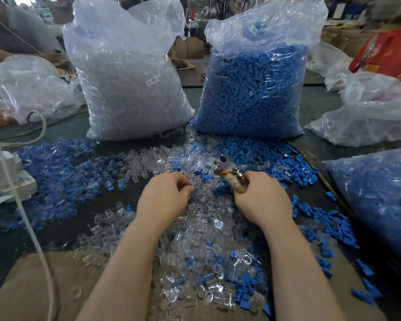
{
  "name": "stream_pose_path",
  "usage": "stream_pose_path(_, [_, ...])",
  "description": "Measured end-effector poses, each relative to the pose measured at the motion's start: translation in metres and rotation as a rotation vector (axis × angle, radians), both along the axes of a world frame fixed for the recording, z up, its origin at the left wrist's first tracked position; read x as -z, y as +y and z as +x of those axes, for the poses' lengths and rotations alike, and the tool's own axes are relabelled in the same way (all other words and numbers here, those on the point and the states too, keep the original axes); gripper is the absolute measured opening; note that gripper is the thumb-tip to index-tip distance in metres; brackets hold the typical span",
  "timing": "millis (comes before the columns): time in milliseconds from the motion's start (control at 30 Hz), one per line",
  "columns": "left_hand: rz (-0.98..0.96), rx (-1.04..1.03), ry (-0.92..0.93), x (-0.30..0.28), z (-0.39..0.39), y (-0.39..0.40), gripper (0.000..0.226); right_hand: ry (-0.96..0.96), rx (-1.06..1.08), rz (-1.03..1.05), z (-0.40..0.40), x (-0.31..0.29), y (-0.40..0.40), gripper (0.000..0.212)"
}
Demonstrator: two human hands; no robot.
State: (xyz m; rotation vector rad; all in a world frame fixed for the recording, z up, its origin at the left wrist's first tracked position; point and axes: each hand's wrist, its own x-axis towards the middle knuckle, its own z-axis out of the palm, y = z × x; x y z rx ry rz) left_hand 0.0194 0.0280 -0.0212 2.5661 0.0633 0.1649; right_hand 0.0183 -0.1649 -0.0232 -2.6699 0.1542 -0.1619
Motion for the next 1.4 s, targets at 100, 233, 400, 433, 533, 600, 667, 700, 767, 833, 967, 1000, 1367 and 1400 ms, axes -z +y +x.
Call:
stream_pose_path(100, [-0.004,0.004,0.004,-0.001,-0.001,-0.001,0.003,-0.049,0.123,-0.028,-0.001,-0.001,-0.003,0.016])
stream_pose_path(233, [-0.019,0.012,0.01,-0.002,-0.003,-0.002,0.005,-0.135,0.07,-0.01,-0.001,-0.002,-0.003,0.016])
stream_pose_path(400, [0.007,0.133,-0.041,-0.005,-0.003,-0.007,0.011,-0.131,-0.104,-0.094,-0.002,-0.003,0.008,0.012])
stream_pose_path(433, [0.017,0.165,-0.041,-0.006,-0.004,-0.01,0.012,-0.123,-0.117,-0.119,-0.003,-0.003,0.008,0.013])
stream_pose_path(533, [0.069,0.238,-0.017,-0.004,-0.004,-0.016,0.016,-0.093,-0.145,-0.105,-0.002,-0.001,0.007,0.015])
stream_pose_path(600, [0.082,0.253,-0.013,-0.004,-0.004,-0.016,0.017,-0.079,-0.161,-0.091,-0.001,0.0,0.008,0.014])
stream_pose_path(667, [0.071,0.262,-0.005,-0.004,-0.005,-0.015,0.021,-0.082,-0.156,-0.095,0.0,0.001,0.009,0.016])
stream_pose_path(700, [0.066,0.27,0.008,-0.004,-0.005,-0.015,0.025,-0.078,-0.149,-0.089,0.001,0.002,0.009,0.016])
stream_pose_path(767, [0.083,0.288,0.044,-0.005,-0.005,-0.015,0.032,-0.048,-0.154,-0.066,0.001,0.003,0.007,0.017])
stream_pose_path(833, [0.082,0.302,0.075,-0.005,-0.005,-0.013,0.035,0.002,-0.182,-0.049,0.002,0.003,0.005,0.016])
stream_pose_path(967, [-0.009,0.274,0.071,-0.008,-0.007,-0.01,0.011,0.049,-0.228,-0.038,0.002,0.002,0.003,0.016])
stream_pose_path(1000, [-0.005,0.257,0.063,-0.007,-0.007,-0.009,0.014,0.048,-0.23,-0.036,0.001,0.002,0.004,0.014])
stream_pose_path(1367, [-0.088,0.133,0.054,-0.002,-0.004,0.001,0.005,-0.018,0.04,0.147,0.002,0.002,-0.009,0.015])
stream_pose_path(1400, [-0.098,0.127,0.058,-0.002,-0.004,0.001,0.006,-0.023,0.047,0.174,0.002,0.002,-0.009,0.016])
